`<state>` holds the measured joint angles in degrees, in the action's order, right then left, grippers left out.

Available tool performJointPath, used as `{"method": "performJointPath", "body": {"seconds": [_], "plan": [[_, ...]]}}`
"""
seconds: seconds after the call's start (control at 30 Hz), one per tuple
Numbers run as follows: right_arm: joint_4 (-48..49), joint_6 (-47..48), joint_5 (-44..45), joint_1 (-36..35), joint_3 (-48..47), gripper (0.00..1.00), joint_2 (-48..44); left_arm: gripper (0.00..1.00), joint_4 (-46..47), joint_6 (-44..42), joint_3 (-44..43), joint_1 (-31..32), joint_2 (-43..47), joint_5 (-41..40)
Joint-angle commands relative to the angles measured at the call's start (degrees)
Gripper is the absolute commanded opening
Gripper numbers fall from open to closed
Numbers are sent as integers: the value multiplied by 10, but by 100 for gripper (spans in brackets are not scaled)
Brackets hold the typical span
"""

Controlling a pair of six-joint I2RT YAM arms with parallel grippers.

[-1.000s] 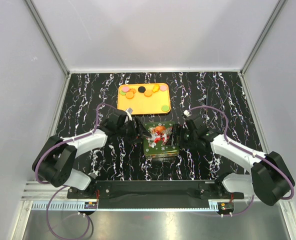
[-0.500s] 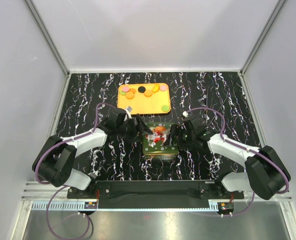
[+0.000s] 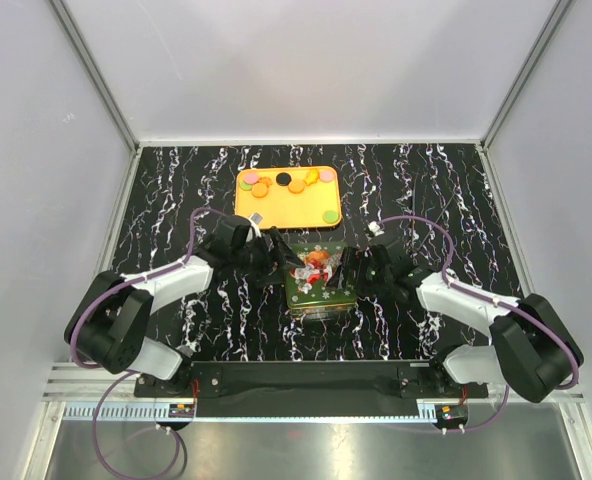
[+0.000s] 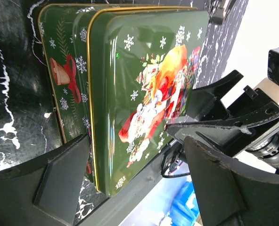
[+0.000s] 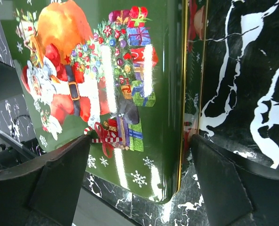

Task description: Pack the cookies

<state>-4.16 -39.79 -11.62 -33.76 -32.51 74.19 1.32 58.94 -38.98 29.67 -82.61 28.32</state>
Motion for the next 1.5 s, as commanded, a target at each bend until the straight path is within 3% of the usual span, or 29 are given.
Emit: {"method": "performJointPath", "body": {"seconds": [0.0,0.23,0.5,0.77,0.83,1.0,1.33,1.47], "plan": [[98,-29,-25,-16,-10,95,-22,84,54,34,-14,18,7,115],[1,6,27,-13,-64,100,-11,84,-43,-44,-42,14,3,54],[28,-3,-49,-13,-84,99,2,82,1,-22,-31,12,-10,87],[29,-13,-45,-11,-65,99,15,81,18,-2,-27,-1,2,110],[70,-24,-85,-8,-54,100,13,82,18,-3,-27,-2,6,110],[53,-32,-116,4,-60,100,1,82,7,-16,-23,-2,3,104],[-89,-23,-147,18,-113,93,-24,81,-65,-87,-45,-1,-13,39],[-74,-33,-199,46,-88,84,-21,81,-82,-104,-52,-1,-17,17]]}}
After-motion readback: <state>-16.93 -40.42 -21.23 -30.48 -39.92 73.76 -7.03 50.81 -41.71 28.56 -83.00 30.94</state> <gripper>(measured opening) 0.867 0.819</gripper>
